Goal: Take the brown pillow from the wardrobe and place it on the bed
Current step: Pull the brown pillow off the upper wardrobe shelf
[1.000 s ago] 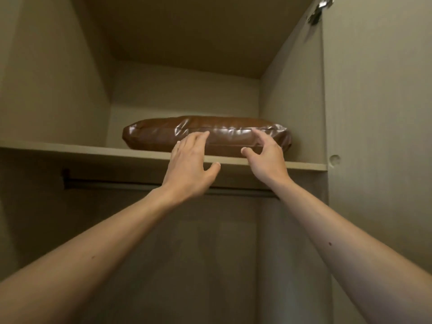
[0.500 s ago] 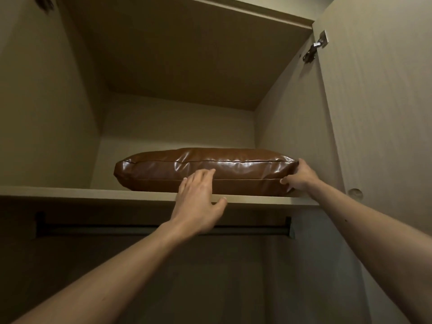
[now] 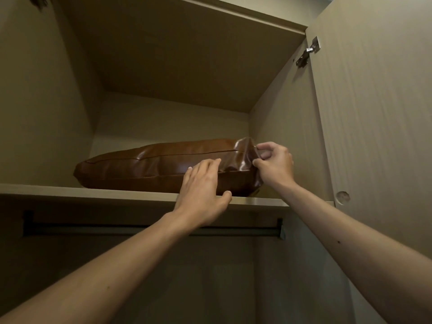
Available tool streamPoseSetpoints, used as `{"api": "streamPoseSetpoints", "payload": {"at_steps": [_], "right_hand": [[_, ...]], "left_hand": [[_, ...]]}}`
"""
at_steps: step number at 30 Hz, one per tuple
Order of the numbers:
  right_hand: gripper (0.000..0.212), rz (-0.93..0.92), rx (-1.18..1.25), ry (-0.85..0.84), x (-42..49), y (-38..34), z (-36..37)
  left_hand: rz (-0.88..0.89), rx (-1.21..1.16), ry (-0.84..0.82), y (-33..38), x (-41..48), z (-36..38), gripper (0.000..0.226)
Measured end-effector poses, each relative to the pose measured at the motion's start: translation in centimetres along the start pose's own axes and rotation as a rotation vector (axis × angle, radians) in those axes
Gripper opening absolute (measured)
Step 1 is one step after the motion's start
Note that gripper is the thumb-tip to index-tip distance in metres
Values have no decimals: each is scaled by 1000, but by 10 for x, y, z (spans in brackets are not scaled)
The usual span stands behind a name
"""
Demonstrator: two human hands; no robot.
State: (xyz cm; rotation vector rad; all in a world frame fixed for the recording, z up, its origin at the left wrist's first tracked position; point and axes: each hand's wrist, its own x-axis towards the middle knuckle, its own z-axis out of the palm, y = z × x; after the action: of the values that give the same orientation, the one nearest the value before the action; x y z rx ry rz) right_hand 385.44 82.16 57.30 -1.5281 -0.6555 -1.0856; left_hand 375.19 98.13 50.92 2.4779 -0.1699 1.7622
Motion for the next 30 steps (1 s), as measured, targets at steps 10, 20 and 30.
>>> {"api": "streamPoseSetpoints", "payload": {"at_steps": [10,20,30], "right_hand": [[42,-303,396,-489,-23,-100,7],[67,-252,-85,-408,-8,-63,14],[69,-538,-208,-435,-13,-94,2]], "left_hand": [[-280,37,353,7,31,-62,65],[-221,87,340,-17,16,-110,4],[-259,47,171,-59,-45,-209,9]]}}
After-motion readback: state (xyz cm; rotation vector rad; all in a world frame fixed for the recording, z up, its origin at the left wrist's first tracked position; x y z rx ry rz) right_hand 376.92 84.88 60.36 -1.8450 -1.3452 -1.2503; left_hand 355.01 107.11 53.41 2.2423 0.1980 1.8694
